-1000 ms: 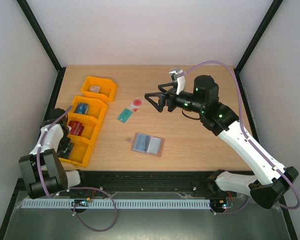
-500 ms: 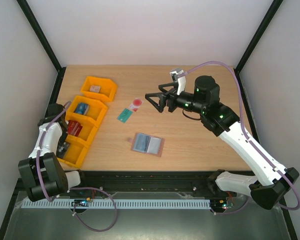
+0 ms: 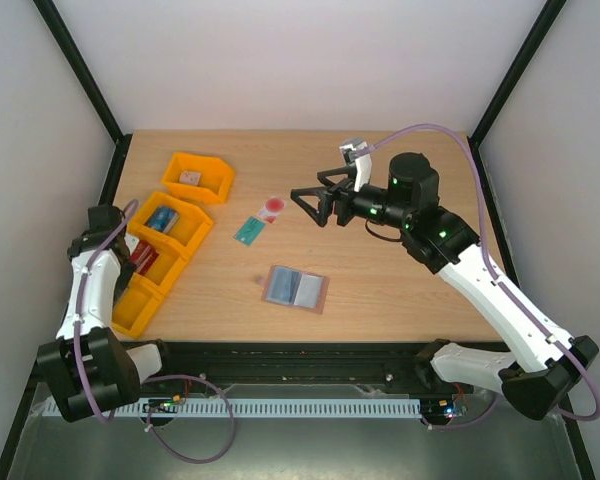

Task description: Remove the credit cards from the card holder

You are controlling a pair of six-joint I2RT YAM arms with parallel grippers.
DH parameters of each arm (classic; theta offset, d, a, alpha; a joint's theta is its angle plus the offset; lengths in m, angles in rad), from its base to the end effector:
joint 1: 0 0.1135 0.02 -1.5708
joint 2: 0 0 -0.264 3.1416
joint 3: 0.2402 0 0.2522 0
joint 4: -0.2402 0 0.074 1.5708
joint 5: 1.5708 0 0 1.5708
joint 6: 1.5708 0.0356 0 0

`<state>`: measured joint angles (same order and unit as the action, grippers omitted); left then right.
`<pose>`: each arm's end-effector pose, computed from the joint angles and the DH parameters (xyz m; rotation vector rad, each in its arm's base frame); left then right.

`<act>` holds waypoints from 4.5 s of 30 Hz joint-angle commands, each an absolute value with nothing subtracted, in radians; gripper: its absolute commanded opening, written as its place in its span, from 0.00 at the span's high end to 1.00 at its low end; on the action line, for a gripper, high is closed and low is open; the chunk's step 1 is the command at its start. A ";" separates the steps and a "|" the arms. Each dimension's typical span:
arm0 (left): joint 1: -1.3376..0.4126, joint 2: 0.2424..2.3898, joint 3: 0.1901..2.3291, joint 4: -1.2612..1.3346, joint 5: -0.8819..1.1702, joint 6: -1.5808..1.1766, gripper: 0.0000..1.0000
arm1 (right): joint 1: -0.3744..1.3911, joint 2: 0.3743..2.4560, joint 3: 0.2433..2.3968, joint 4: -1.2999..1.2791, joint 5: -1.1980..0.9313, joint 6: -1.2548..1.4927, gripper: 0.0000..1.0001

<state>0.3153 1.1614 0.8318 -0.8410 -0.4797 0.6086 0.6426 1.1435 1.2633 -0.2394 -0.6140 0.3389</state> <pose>0.1919 0.0799 0.2359 0.2782 2.8560 0.8865 0.1870 0.1656 0.4303 -0.7564 1.6669 1.2294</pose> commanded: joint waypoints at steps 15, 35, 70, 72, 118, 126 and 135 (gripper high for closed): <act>0.270 1.192 1.628 -1.288 0.472 0.650 0.98 | 0.652 1.180 1.184 -0.039 -0.779 0.440 0.01; 0.067 1.069 1.499 -0.338 1.380 -0.487 0.98 | 0.809 1.503 1.195 1.118 -0.824 0.972 0.25; -0.220 1.188 1.685 -1.273 1.015 0.579 0.49 | 0.818 1.402 1.564 -0.281 -1.006 0.052 0.98; -0.221 1.170 1.678 -1.230 1.025 0.538 0.64 | 0.818 1.404 1.559 -0.280 -0.997 0.056 0.98; 0.177 0.928 0.729 -0.733 -0.737 0.945 0.98 | 0.804 1.289 1.417 -0.271 -0.583 0.087 0.01; 0.209 0.966 0.616 -0.610 -0.655 0.953 0.98 | 0.803 1.275 1.419 -0.271 -0.568 0.091 0.01; 0.258 0.942 0.542 -0.557 -0.640 1.018 0.98 | 0.803 1.271 1.417 -0.275 -0.577 0.090 0.01</act>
